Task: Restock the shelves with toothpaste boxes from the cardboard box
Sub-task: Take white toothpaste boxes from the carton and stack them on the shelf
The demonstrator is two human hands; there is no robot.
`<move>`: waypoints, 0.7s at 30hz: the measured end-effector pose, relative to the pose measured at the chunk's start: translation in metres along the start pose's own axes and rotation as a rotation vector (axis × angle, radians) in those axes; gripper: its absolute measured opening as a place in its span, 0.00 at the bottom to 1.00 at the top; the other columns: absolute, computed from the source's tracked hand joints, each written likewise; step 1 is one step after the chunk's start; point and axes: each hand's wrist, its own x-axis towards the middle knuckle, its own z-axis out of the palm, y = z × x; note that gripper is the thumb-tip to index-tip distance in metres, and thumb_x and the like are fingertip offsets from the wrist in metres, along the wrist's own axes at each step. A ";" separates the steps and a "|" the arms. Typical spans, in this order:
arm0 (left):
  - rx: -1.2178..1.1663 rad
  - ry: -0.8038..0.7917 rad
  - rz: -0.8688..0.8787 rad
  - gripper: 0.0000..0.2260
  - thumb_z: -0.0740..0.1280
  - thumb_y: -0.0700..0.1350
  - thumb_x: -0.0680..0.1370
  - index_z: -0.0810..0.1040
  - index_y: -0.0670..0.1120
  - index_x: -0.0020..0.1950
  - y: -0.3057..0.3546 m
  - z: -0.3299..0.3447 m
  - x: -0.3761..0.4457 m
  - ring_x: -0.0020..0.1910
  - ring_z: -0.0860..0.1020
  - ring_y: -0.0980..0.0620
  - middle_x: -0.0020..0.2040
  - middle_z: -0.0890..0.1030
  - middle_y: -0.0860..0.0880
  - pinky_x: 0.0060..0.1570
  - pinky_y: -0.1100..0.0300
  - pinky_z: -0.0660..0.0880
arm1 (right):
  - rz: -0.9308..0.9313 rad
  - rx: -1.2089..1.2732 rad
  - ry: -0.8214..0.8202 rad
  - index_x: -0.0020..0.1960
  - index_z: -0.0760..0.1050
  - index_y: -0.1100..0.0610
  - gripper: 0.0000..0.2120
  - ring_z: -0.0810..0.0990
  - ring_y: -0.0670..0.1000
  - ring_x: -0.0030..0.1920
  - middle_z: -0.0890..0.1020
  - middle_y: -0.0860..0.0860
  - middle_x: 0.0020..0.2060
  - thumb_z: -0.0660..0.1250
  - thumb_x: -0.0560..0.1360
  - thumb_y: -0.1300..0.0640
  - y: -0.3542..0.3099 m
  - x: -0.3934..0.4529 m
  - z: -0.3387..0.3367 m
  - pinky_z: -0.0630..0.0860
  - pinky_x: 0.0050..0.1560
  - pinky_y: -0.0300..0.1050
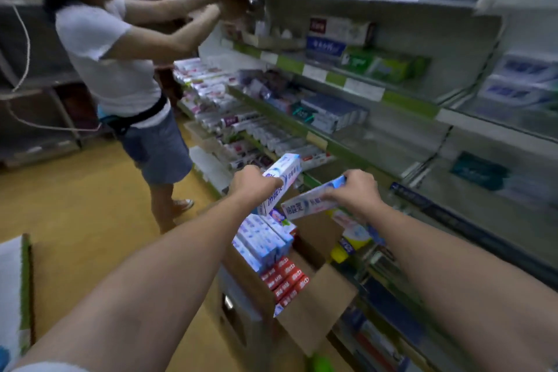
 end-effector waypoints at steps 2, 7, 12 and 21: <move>-0.021 0.016 0.055 0.17 0.74 0.59 0.71 0.83 0.46 0.46 0.019 -0.014 -0.012 0.39 0.82 0.48 0.41 0.84 0.46 0.34 0.57 0.78 | 0.025 0.084 0.073 0.36 0.76 0.58 0.20 0.77 0.52 0.35 0.78 0.53 0.32 0.76 0.61 0.41 -0.006 -0.009 -0.029 0.66 0.28 0.46; -0.018 0.067 0.150 0.16 0.74 0.60 0.70 0.83 0.48 0.44 0.068 -0.033 -0.042 0.37 0.83 0.50 0.39 0.84 0.48 0.34 0.57 0.78 | 0.037 0.233 0.245 0.35 0.76 0.57 0.19 0.78 0.52 0.34 0.79 0.53 0.32 0.77 0.59 0.43 -0.005 -0.029 -0.099 0.67 0.28 0.44; -0.047 0.133 0.248 0.15 0.73 0.59 0.69 0.83 0.49 0.44 0.126 -0.031 -0.076 0.41 0.82 0.48 0.42 0.84 0.48 0.38 0.58 0.79 | 0.046 0.323 0.369 0.36 0.79 0.58 0.19 0.83 0.56 0.36 0.83 0.55 0.34 0.78 0.58 0.43 0.025 -0.053 -0.170 0.79 0.37 0.54; -0.137 0.082 0.377 0.15 0.72 0.60 0.68 0.82 0.49 0.39 0.233 0.017 -0.170 0.38 0.82 0.49 0.38 0.84 0.49 0.37 0.58 0.77 | 0.097 0.356 0.664 0.35 0.77 0.59 0.22 0.77 0.54 0.34 0.80 0.54 0.31 0.79 0.60 0.41 0.123 -0.145 -0.285 0.75 0.37 0.52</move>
